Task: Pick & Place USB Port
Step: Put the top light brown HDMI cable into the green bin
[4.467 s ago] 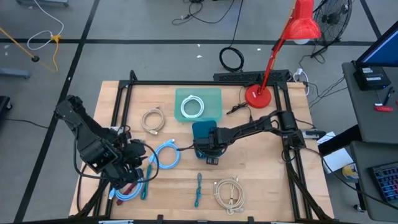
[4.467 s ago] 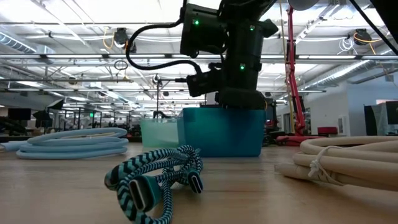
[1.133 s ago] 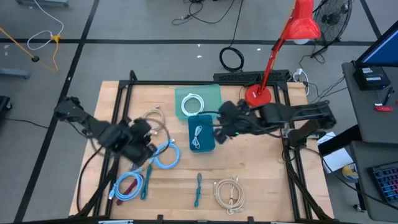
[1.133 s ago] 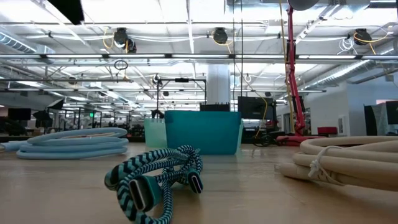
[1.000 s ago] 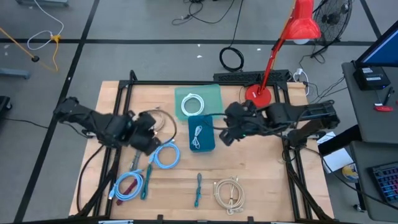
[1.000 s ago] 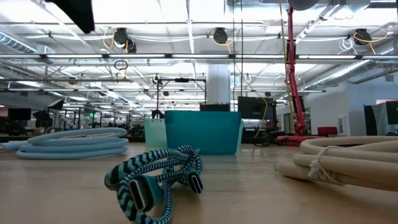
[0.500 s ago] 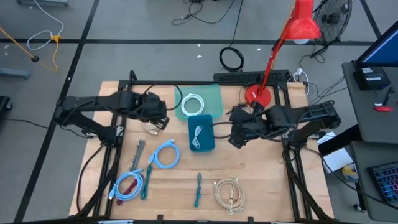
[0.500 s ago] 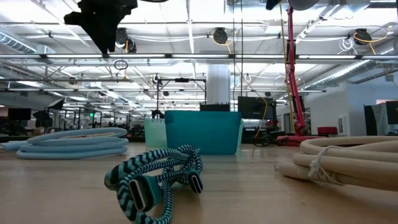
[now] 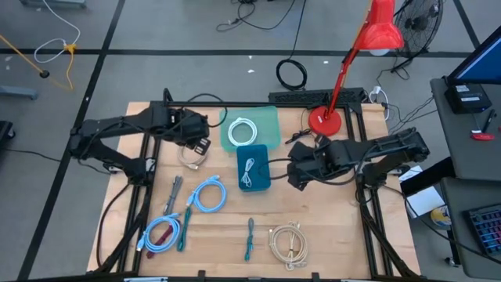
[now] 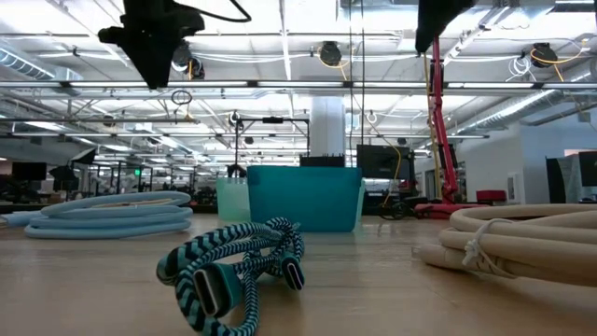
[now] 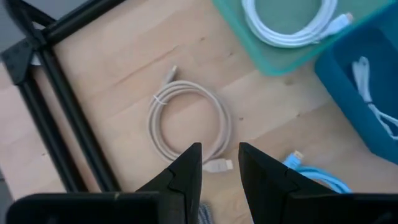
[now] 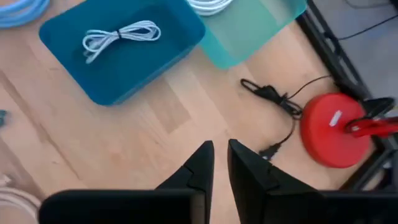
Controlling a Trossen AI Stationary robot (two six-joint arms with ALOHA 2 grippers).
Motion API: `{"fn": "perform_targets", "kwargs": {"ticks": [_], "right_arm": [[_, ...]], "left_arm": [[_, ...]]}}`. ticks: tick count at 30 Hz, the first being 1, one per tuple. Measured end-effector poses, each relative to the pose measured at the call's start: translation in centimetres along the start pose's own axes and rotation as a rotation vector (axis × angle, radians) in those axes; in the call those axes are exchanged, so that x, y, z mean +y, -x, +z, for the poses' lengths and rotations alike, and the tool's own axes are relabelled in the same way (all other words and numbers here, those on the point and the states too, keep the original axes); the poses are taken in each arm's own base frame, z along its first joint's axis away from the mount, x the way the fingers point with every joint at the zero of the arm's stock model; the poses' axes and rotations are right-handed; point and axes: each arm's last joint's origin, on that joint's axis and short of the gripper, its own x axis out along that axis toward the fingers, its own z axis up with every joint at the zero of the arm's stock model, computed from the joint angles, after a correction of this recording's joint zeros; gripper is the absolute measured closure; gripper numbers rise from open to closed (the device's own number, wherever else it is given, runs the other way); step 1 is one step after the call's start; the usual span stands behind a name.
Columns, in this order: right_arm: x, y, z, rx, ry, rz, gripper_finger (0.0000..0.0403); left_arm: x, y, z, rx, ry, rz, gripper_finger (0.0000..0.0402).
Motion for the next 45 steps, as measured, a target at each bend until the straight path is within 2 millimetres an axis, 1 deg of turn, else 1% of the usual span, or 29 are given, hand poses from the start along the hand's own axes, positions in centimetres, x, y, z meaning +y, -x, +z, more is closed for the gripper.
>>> {"fn": "perform_targets", "kwargs": {"ticks": [5,7,9,11,14,17,19,21,24,30,33,36,40,45], "right_arm": [[-0.3,-0.7,-0.5,0.041,-0.003,-0.046,0.0334],[-0.5,-1.0,-0.4,0.047,-0.01,-0.057,0.0324],[-0.6,-1.3,-0.4,0.056,-0.011,-0.067,0.0313],[-0.7,-1.7,-0.5,0.065,-0.013,-0.078,0.0303],[-0.7,-2.2,-0.5,0.077,-0.016,-0.085,0.0289],[-0.6,-2.5,-0.6,0.076,-0.02,-0.083,0.028],[-0.5,-2.7,-0.6,0.077,-0.027,-0.081,0.0275],[-0.4,-2.9,-0.7,0.086,-0.041,-0.068,0.0273],[-0.1,-3.2,-0.7,0.084,-0.056,-0.049,0.0273],[0.3,-3.5,-0.6,0.073,-0.071,-0.002,0.0273],[0.4,-3.5,-0.5,0.067,-0.075,0.005,0.0273],[0.5,-3.5,-0.4,0.06,-0.08,0.012,0.0273],[0.6,-3.5,-0.3,0.053,-0.09,0.024,0.0273],[0.7,-3.4,-0.3,0.058,-0.095,0.046,0.0273]], "left_arm": [[0.3,-1.2,0.8,0.023,0.013,0.093,0.0293],[0.4,-2.0,1.3,0.049,0.019,0.142,0.0293],[0.4,-3.1,1.6,0.078,0.018,0.175,0.0293],[0.4,-4.7,1.8,0.112,0.016,0.217,0.0293],[1.0,-7.7,1.7,0.189,0.007,0.269,0.0293],[1.8,-11.0,1.2,0.274,0.008,0.262,0.0293],[2.3,-12.5,0.9,0.297,-0.013,0.257,0.029],[2.9,-13.8,0.7,0.322,-0.024,0.241,0.0279],[3.6,-14.3,1.1,0.328,-0.05,0.213,0.0246],[4.3,-14.8,2.0,0.323,-0.062,0.147,0.0158],[4.7,-15.0,2.3,0.312,-0.046,0.146,0.0133],[5.1,-15.1,2.6,0.299,-0.033,0.169,0.0127],[5.9,-15.8,2.5,0.312,-0.005,0.163,0.0135],[6.8,-17.9,0.9,0.375,0.037,0.122,0.0152]]}}
